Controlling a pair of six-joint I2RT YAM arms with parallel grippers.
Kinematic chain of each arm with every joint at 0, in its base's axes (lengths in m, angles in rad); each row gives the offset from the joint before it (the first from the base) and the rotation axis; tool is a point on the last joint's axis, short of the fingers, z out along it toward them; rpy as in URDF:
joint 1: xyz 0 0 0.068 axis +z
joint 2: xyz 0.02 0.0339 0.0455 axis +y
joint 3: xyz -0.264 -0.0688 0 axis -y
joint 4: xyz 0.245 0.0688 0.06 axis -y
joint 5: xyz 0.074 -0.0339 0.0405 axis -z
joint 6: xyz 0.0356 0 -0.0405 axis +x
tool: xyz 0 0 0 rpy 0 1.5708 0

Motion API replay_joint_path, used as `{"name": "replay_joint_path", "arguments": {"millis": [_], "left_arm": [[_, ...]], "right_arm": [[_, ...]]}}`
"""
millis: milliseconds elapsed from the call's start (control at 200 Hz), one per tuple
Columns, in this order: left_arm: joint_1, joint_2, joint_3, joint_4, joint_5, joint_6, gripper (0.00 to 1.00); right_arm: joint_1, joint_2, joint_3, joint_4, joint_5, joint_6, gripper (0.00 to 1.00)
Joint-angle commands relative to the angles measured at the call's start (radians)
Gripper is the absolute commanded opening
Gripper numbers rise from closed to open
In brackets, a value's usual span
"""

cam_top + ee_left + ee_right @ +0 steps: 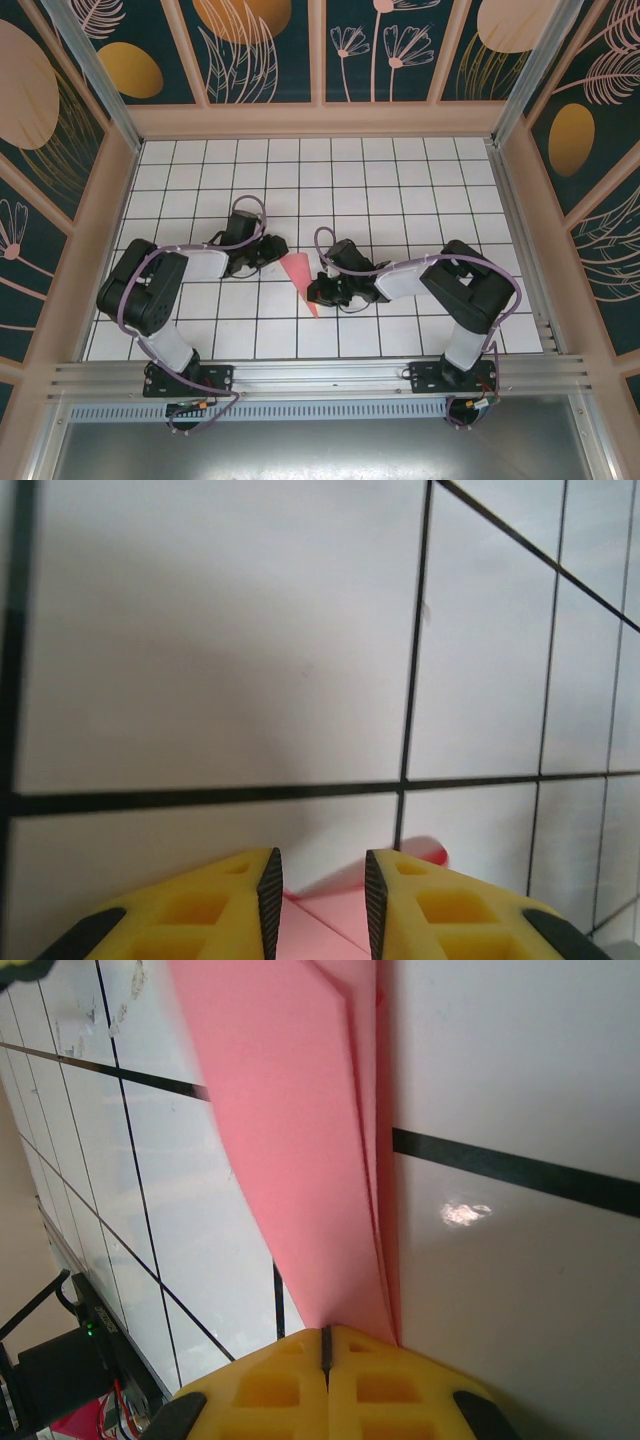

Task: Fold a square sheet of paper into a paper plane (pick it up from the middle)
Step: Fold the wing for the fifth time at the center of the table.

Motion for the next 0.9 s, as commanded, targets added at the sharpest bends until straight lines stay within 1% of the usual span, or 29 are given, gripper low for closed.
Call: {"name": "replay_joint_path", "arguments": {"millis": [0, 105, 185, 220, 290, 320, 360, 415, 480, 565, 635, 696, 811, 891], "left_arm": [[0.027, 0.002, 0.035, -0.064, -0.011, 0.056, 0.32], [0.028, -0.044, 0.056, -0.095, 0.002, 0.063, 0.35], [0.027, -0.102, 0.044, -0.087, 0.032, 0.031, 0.37], [0.025, -0.128, 0.017, -0.051, 0.049, -0.012, 0.36], [0.012, -0.163, -0.054, 0.068, 0.086, -0.134, 0.30], [-0.004, -0.169, -0.072, 0.117, 0.105, -0.165, 0.29], [-0.036, -0.173, -0.081, 0.138, 0.108, -0.183, 0.27], [-0.088, -0.170, -0.083, 0.140, 0.104, -0.186, 0.26], [-0.123, -0.158, -0.104, 0.174, 0.107, -0.201, 0.25], [-0.128, -0.130, -0.139, 0.202, 0.087, -0.211, 0.24], [-0.127, -0.095, -0.140, 0.178, 0.054, -0.195, 0.24], [-0.126, -0.057, -0.125, 0.122, 0.010, -0.187, 0.23], [-0.127, -0.012, -0.121, 0.121, 0.009, -0.187, 0.22], [-0.125, -0.008, -0.127, 0.121, 0.004, -0.190, 0.21]], "right_arm": [[0.015, 0.049, -0.039, -0.076, 0.036, 0.003, 0.00], [0.015, 0.048, -0.035, -0.075, 0.040, 0.007, 0.00], [0.015, 0.051, -0.026, -0.073, 0.044, 0.011, 0.01], [0.015, 0.051, -0.024, -0.069, 0.045, 0.014, 0.01], [0.017, 0.053, -0.020, -0.067, 0.051, 0.020, 0.01], [0.018, 0.051, -0.021, -0.065, 0.054, 0.024, 0.01], [0.018, 0.050, -0.021, -0.062, 0.059, 0.026, 0.01], [0.019, 0.051, -0.016, -0.064, 0.058, 0.026, 0.01], [0.019, 0.049, -0.011, -0.074, 0.062, 0.025, 0.01], [0.020, 0.036, -0.010, -0.063, 0.060, 0.029, 0.01], [0.018, 0.020, 0.011, -0.069, 0.050, 0.028, 0.02], [0.020, 0.002, 0.055, -0.102, 0.049, 0.014, 0.02], [0.021, -0.022, 0.129, -0.138, 0.058, -0.013, 0.04], [0.022, -0.004, 0.176, -0.152, 0.064, -0.022, 0.05]]}}
